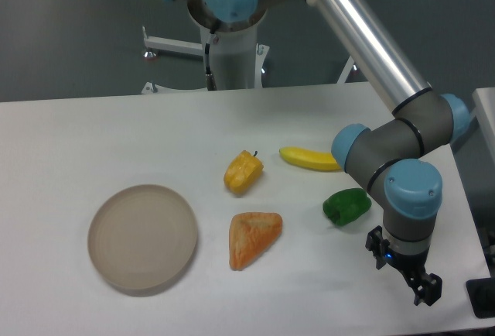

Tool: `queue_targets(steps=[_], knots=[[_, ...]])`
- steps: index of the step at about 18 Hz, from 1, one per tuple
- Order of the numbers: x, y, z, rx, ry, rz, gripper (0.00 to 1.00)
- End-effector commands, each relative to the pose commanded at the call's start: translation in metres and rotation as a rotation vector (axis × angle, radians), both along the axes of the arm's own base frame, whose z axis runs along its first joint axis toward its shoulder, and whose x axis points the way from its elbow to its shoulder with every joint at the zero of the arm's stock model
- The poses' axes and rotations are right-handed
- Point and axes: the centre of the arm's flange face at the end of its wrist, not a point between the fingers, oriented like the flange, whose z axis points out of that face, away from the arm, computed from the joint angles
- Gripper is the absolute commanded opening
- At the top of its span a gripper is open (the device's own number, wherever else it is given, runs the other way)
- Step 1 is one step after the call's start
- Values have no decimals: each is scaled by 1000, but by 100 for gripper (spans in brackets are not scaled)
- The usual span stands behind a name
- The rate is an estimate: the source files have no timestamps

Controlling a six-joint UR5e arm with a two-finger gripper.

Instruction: Pick up the yellow pepper from the table

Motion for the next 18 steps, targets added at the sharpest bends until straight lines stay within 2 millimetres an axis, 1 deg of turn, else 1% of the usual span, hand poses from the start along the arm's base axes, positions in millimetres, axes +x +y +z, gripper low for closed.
queue_targets(steps=[2, 5, 7, 9, 12, 13, 18], knots=[[2, 1, -1, -4, 0, -2, 100], [4, 0, 10, 1, 10, -3, 100], [12, -2, 19, 1, 6, -1, 100], [24, -9, 32, 7, -5, 30, 100], [43, -27, 44, -9, -27, 43, 100], [142, -85, 54, -120, -251, 132, 100], [142, -87, 55, -119, -251, 133, 100]])
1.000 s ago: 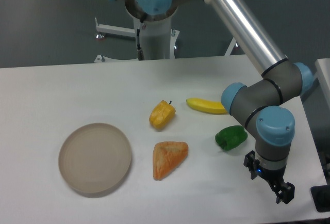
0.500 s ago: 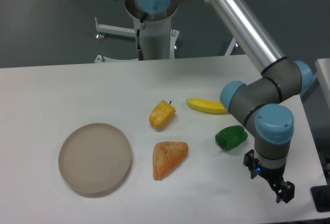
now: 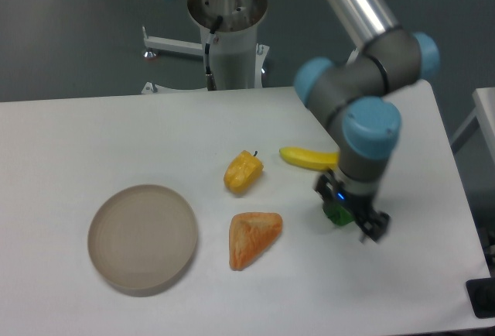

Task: Pick up the yellow pepper from the table
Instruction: 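Raise the gripper and move it over the green pepper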

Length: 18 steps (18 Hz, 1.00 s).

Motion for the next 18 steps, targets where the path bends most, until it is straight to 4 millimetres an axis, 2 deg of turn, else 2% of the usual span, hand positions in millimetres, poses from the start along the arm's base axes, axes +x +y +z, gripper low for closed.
queue_targets(steps=[10, 14, 18], knots=[[3, -4, -1, -8, -5, 3, 100], [10, -6, -5, -22, -12, 5, 100], [30, -8, -5, -33, -22, 6, 100]])
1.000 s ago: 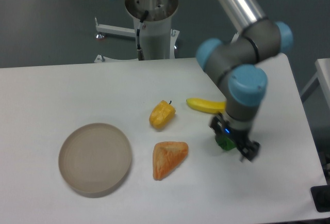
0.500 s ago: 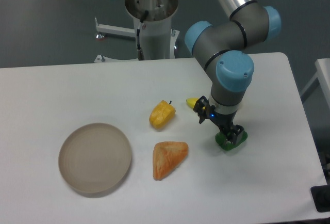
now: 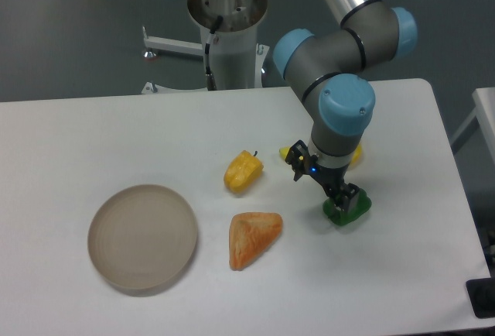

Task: Pick up the yellow pepper from the table
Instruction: 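Move the gripper toward the yellow bell pepper, brushing the banana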

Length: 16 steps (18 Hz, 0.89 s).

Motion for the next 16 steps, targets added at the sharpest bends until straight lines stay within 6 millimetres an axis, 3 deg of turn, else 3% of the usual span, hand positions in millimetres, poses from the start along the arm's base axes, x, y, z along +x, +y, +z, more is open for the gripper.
queue_targets(steps=[8, 13, 16], knots=[[52, 1, -16, -34, -27, 95, 100], [90, -4, -34, -99, 25, 93, 100], [104, -12, -33, -94, 32, 107, 100]])
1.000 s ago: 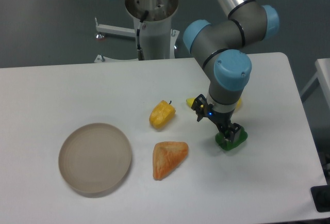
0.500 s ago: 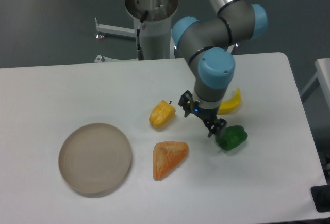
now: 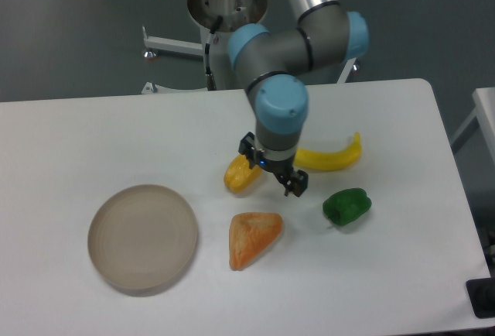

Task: Pick up the yellow pepper from the table
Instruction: 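Move the gripper toward the yellow bell pepper, brushing the banana, then lower the gripper onto the yellow bell pepper and close it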

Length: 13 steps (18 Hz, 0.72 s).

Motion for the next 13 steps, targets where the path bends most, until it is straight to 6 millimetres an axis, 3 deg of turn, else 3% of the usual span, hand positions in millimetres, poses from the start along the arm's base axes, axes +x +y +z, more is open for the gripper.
queue_targets(steps=[7, 13], knots=[[33, -16, -19, -18, 38, -29, 100], [38, -14, -29, -24, 45, -40, 100]])
